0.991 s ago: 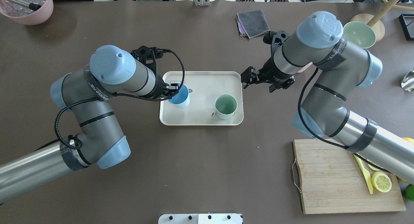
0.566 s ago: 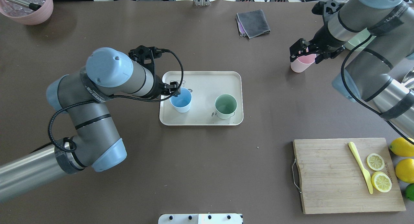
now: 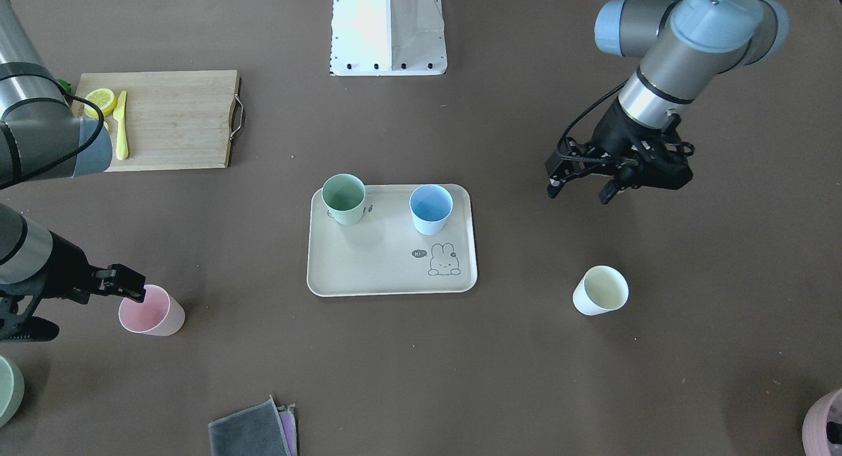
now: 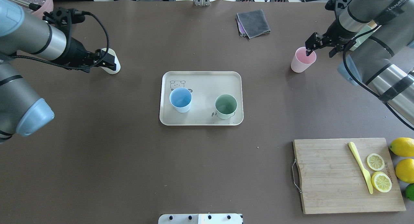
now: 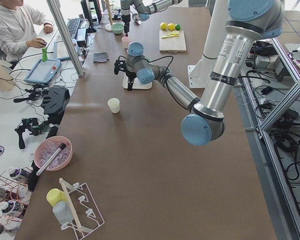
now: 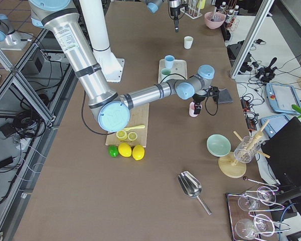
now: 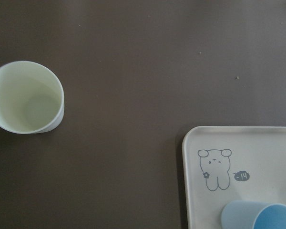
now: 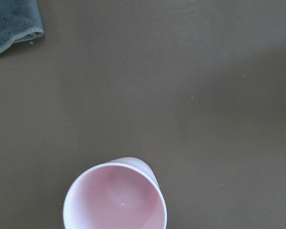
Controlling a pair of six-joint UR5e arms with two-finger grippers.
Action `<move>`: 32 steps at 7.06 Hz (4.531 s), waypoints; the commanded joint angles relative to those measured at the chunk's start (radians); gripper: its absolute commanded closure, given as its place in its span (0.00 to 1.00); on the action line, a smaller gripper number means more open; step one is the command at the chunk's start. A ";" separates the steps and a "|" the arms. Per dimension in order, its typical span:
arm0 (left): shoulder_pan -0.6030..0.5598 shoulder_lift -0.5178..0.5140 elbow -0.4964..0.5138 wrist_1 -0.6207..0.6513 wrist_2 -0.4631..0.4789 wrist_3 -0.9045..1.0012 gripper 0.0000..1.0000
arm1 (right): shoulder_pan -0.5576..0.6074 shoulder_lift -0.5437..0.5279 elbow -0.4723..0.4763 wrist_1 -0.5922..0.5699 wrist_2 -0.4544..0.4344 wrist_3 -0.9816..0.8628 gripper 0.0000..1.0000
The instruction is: Place all cups on tray
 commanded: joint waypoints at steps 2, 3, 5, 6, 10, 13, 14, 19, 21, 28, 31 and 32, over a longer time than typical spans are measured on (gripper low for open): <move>-0.065 0.112 -0.039 -0.001 -0.021 0.079 0.04 | -0.044 0.016 -0.095 0.087 -0.012 0.026 0.52; -0.067 0.127 -0.021 -0.003 -0.012 0.137 0.09 | -0.054 0.016 -0.087 0.088 -0.010 0.051 1.00; -0.067 0.079 0.103 -0.003 -0.014 0.139 0.14 | -0.060 0.019 -0.008 0.061 0.005 0.054 1.00; -0.067 0.017 0.172 0.000 -0.010 0.131 0.14 | -0.060 0.050 0.058 -0.032 0.025 0.062 1.00; -0.066 -0.176 0.413 -0.007 -0.010 0.130 0.21 | -0.225 0.188 0.167 -0.128 -0.011 0.362 1.00; -0.050 -0.193 0.467 -0.030 -0.007 0.128 0.37 | -0.368 0.248 0.166 -0.127 -0.086 0.460 1.00; -0.038 -0.193 0.469 -0.030 -0.007 0.128 0.52 | -0.397 0.254 0.164 -0.125 -0.094 0.489 1.00; -0.026 -0.277 0.481 -0.014 -0.009 0.040 1.00 | -0.397 0.262 0.154 -0.125 -0.131 0.491 1.00; -0.003 -0.346 0.481 0.011 -0.006 -0.021 1.00 | -0.344 0.260 0.135 -0.128 -0.130 0.468 1.00; 0.175 -0.469 0.463 0.048 0.123 -0.263 1.00 | -0.264 0.218 0.135 -0.041 -0.040 0.447 0.00; 0.183 -0.473 0.447 0.129 0.118 -0.219 0.03 | -0.224 0.162 0.195 -0.042 -0.025 0.430 0.00; 0.131 -0.466 0.409 0.204 0.105 -0.115 0.03 | -0.210 0.162 0.195 -0.042 -0.016 0.424 0.00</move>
